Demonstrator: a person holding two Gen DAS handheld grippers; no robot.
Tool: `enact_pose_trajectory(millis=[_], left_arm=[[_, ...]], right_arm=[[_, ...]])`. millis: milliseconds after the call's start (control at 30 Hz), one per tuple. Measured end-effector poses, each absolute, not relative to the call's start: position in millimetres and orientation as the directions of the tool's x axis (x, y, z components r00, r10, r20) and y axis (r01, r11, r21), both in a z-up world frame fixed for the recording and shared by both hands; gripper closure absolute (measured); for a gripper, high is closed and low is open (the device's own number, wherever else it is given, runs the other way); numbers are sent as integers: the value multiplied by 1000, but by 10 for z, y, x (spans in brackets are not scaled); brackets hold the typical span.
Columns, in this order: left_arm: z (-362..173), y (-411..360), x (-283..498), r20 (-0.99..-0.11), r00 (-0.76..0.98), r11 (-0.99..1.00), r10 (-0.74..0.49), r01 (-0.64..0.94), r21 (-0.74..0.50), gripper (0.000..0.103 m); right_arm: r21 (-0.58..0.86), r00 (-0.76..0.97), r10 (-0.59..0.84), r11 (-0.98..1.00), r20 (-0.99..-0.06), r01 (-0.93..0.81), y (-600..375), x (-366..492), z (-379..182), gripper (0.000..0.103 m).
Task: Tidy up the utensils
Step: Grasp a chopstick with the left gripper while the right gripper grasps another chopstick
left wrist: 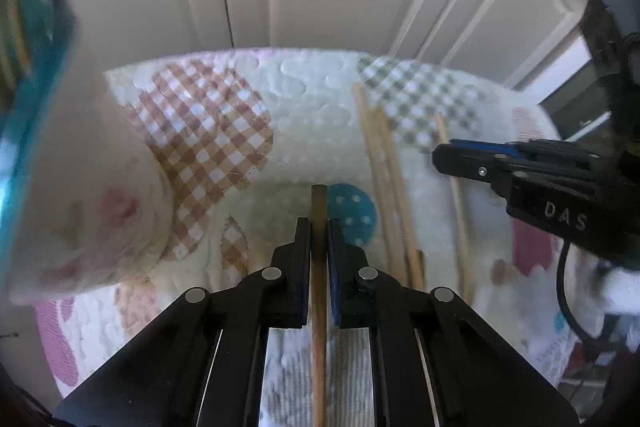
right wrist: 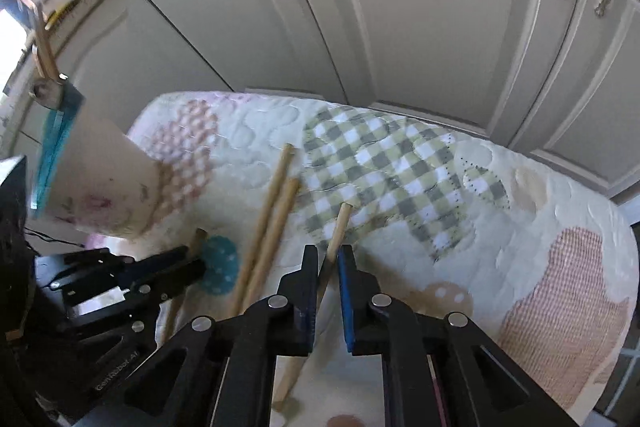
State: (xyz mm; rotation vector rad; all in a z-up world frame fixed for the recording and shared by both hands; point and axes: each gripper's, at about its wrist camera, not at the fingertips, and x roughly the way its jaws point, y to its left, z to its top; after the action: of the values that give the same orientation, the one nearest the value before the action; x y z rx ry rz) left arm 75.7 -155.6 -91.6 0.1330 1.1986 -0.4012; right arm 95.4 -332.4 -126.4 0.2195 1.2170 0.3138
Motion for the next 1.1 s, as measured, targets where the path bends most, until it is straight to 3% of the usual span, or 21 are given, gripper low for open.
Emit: enact_pose_trajectory(millis=[233, 533, 800, 1000, 1067, 1100], left_arm=[[-321, -1224, 427, -862, 380, 905, -336, 384, -184, 97], [213, -951, 81, -787, 464, 886, -407, 409, -218, 97], [589, -768, -209, -734, 535, 888, -417, 412, -205, 97], [691, -649, -325, -719, 555, 891, -419, 402, -209, 97], [697, -627, -339, -717, 556, 892, -421, 400, -213, 97], [694, -620, -339, -716, 557, 891, -422, 399, -215, 97]], right_arm=[[407, 405, 438, 899, -803, -163, -3360, 596, -587, 96], [362, 510, 439, 898, -739, -249, -3247, 44, 232, 97], [318, 572, 427, 904, -701, -285, -3080, -184, 577, 98], [278, 551, 379, 925, -744, -260, -3054, -159, 482, 97], [236, 541, 326, 944, -775, -231, -3043, -81, 330, 86], [234, 528, 316, 947, -788, -218, -3045, -29, 228, 73]])
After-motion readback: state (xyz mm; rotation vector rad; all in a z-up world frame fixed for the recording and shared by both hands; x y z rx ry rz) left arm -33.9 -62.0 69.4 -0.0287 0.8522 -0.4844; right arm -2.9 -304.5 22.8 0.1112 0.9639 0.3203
